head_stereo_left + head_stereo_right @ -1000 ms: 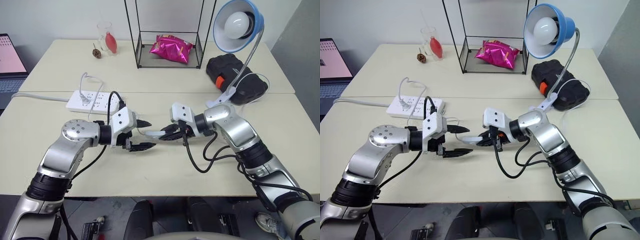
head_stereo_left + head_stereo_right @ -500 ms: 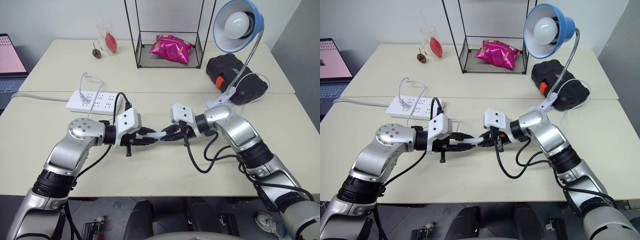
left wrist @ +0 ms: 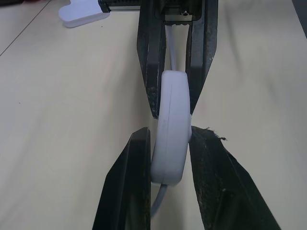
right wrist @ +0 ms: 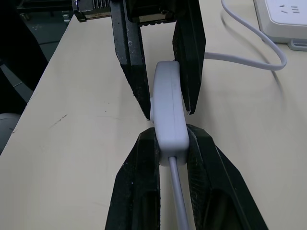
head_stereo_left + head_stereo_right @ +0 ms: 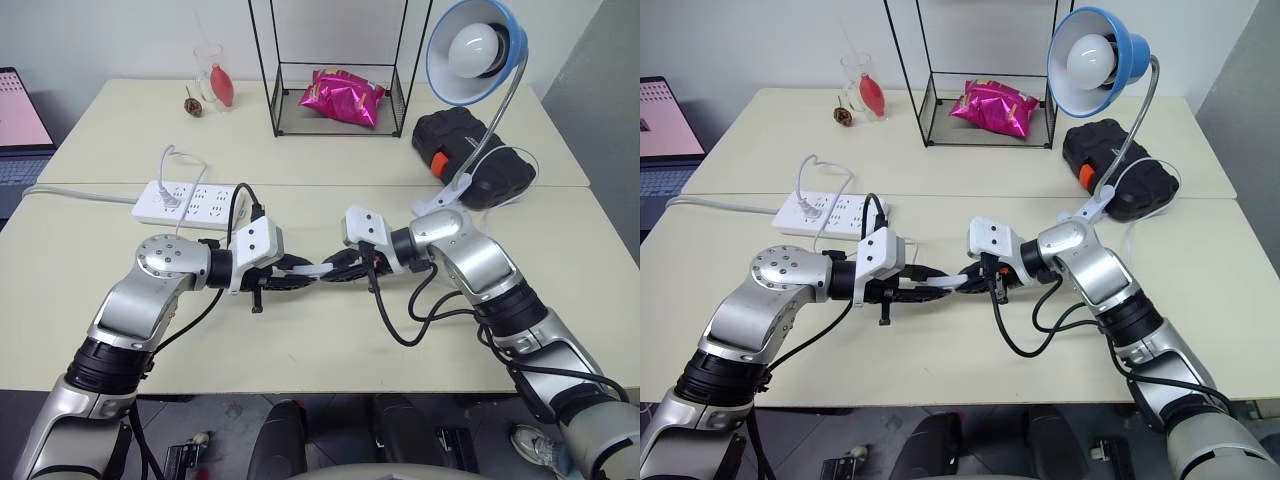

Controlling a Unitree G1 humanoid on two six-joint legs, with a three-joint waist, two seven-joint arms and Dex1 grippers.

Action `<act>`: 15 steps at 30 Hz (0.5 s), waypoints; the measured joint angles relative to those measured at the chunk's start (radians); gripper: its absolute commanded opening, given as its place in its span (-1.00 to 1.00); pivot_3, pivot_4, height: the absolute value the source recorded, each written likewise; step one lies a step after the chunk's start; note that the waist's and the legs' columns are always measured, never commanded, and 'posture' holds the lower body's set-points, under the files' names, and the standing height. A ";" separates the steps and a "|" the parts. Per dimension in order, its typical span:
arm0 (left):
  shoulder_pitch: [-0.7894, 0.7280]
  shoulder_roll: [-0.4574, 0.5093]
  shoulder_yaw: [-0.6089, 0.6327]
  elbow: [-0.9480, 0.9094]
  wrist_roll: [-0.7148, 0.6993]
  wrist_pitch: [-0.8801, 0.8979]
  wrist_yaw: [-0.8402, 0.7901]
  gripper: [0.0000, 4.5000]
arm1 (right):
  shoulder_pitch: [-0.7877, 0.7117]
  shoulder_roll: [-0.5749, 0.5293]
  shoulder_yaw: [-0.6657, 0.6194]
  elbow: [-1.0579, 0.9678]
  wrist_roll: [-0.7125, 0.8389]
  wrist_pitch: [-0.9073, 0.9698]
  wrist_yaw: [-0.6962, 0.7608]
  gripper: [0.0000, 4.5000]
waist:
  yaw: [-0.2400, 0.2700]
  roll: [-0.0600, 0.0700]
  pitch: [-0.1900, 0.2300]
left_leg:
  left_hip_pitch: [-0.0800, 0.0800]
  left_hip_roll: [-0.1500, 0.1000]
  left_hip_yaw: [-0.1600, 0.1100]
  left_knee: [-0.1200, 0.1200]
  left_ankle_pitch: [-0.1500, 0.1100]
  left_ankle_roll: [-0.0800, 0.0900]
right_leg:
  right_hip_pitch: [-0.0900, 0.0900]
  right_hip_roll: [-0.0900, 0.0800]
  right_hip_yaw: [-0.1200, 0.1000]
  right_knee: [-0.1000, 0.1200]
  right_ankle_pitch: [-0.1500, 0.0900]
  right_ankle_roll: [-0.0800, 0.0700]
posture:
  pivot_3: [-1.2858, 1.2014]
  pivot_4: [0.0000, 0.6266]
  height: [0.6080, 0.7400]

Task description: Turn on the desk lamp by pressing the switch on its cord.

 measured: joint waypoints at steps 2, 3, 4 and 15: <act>0.000 -0.002 0.000 0.002 0.001 -0.003 0.000 -0.64 | 0.000 0.000 0.000 0.000 0.000 0.000 0.000 -0.83 | 0.000 0.000 0.000 | 0.000 0.000 0.000 0.000 0.000 0.000 | 0.000 0.000 0.000 0.000 0.000 0.000 | 0.03 -0.52 1.00; 0.000 -0.003 0.000 0.004 0.003 -0.005 0.000 -0.64 | 0.000 0.000 0.000 0.000 0.000 0.000 0.000 -0.83 | 0.000 0.000 0.000 | 0.000 0.000 0.000 0.000 0.000 0.000 | 0.000 0.000 0.000 0.000 0.000 0.000 | 0.03 -0.52 1.00; 0.000 -0.004 0.000 0.005 0.004 -0.009 0.000 -0.49 | 0.000 0.000 0.000 0.000 0.000 0.000 -0.001 -0.83 | 0.000 0.000 0.000 | 0.000 0.000 0.000 0.000 0.000 0.000 | 0.000 0.000 0.000 0.000 0.000 0.000 | 0.03 -0.52 1.00; -0.012 -0.020 0.009 0.043 0.012 -0.023 0.029 0.60 | 0.000 0.009 -0.001 0.000 0.016 0.018 -0.002 -0.83 | -0.001 0.000 0.000 | 0.000 0.000 0.000 0.000 0.000 0.000 | 0.000 0.000 0.000 0.000 0.000 0.000 | 0.03 -0.52 1.00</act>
